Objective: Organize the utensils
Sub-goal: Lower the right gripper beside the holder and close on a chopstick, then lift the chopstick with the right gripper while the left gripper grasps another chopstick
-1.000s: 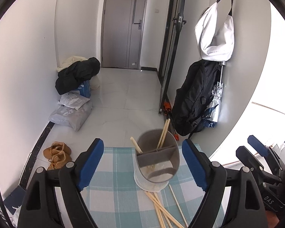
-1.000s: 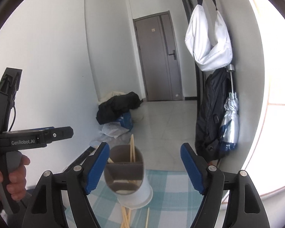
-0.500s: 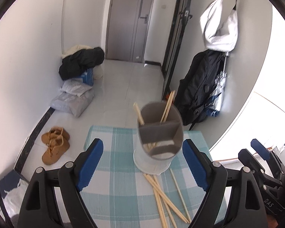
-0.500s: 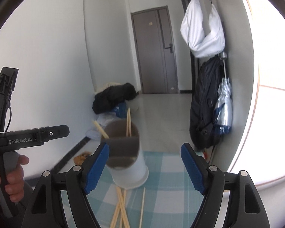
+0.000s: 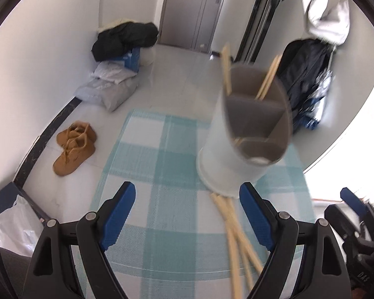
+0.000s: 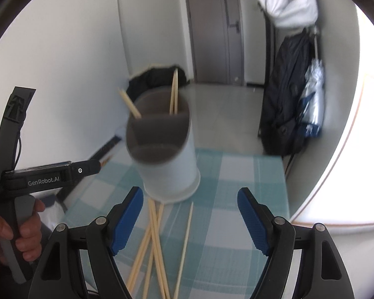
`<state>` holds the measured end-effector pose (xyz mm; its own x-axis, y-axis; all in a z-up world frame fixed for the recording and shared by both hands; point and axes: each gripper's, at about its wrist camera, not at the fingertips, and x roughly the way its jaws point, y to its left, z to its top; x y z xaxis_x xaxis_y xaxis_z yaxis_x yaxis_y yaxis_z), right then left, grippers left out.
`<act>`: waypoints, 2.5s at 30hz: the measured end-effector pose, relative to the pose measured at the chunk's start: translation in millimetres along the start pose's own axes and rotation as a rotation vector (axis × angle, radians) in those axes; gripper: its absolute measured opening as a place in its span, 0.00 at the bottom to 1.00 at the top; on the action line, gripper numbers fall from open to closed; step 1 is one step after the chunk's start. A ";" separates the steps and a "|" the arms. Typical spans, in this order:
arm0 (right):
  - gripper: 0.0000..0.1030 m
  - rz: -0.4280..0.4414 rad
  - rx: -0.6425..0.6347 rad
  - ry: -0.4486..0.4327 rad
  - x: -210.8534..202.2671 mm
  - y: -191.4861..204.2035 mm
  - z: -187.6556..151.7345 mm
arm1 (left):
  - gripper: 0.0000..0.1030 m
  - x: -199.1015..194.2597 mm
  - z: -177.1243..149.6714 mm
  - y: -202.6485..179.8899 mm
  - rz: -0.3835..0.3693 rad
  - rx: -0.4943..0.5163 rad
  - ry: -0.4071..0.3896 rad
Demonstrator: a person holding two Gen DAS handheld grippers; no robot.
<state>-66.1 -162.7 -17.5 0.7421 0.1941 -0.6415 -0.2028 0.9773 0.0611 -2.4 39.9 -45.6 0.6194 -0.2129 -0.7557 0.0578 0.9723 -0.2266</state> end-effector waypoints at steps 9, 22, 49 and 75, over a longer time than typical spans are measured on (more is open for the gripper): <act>0.63 0.023 -0.055 0.221 71.3 -5.9 -10.6 | 0.80 27.4 -3.5 17.2 0.029 -0.046 0.087; 0.31 -0.012 -0.133 0.344 140.4 5.6 -24.6 | 0.80 43.9 -2.2 30.3 0.061 -0.081 0.142; 0.03 0.145 0.258 0.196 94.6 -50.9 -3.8 | 0.80 56.6 -39.2 -17.8 -0.098 0.101 0.308; 0.03 0.173 0.365 0.018 35.5 -81.6 7.7 | 0.89 69.0 -45.3 -30.7 0.086 0.203 0.365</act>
<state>-18.3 -234.9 -39.4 0.7049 0.3596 -0.6114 -0.0809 0.8971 0.4344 3.1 -9.0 -118.6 0.3132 -0.1150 -0.9427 0.1933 0.9796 -0.0553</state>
